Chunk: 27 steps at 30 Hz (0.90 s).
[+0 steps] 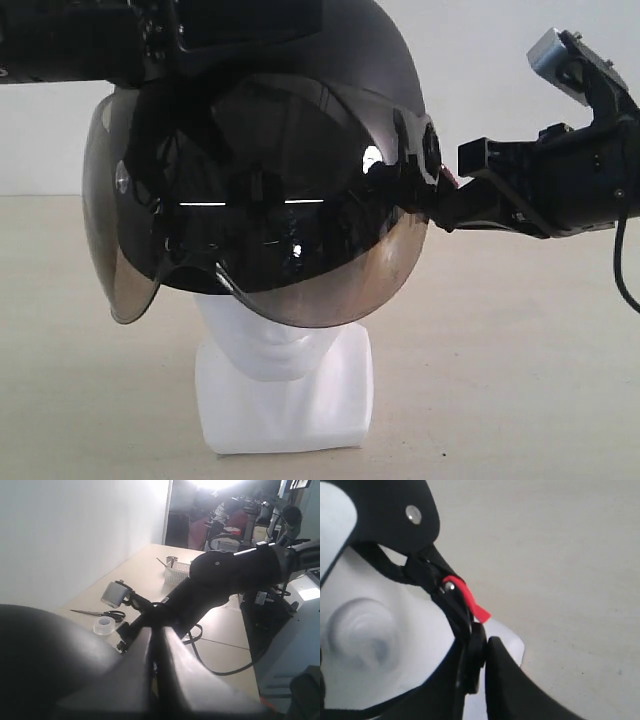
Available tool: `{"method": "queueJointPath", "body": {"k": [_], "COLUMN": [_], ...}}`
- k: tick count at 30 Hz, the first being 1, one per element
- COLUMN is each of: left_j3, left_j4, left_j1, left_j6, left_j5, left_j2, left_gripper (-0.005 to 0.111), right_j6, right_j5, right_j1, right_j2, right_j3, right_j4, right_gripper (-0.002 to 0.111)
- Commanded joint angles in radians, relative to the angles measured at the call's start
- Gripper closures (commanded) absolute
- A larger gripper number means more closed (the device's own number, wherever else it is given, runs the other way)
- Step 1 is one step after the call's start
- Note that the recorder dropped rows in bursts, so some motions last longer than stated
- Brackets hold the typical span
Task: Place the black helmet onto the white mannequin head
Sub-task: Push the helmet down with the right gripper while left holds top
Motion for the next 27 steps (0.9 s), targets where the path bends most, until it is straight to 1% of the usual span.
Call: {"method": "queueJointPath", "body": {"k": [1,5,7,14,19,22,27], "left_j3": [0.035,0.035,0.035,0.035,0.035,0.035,0.035], "left_j4": [0.132,0.14,0.144,0.152,0.152,0.152,0.163], "left_j1": [-0.095,-0.146,-0.148,-0.148,-0.148,-0.148,-0.148], "left_j6": [-0.103,-0.103,-0.126,-0.132,-0.155,-0.162,-0.166], "left_j5": [0.102,0.179,0.193,0.245,0.25,0.25,0.25], "left_j2": [0.032,0.032,0.032,0.032,0.032,0.032,0.032], "left_gripper": [0.103,0.103,0.103,0.103,0.103,0.103,0.103], "right_j6": [0.024,0.024,0.024,0.028,0.028,0.028,0.03], "right_j5": [-0.12,-0.157,-0.154,-0.145,-0.143,-0.101,-0.095], "right_j1": [-0.019,-0.019,-0.019,-0.019,-0.019,-0.019,-0.019], "right_j2": [0.02,0.02,0.02,0.021,0.052,0.121,0.179], "right_j3": [0.03,0.03,0.021,-0.019,-0.047,-0.113,-0.184], "right_j4": [-0.174,-0.174,-0.174,-0.174,-0.175,-0.171,-0.171], "right_gripper": [0.108,0.108,0.108,0.108,0.108,0.108,0.108]}}
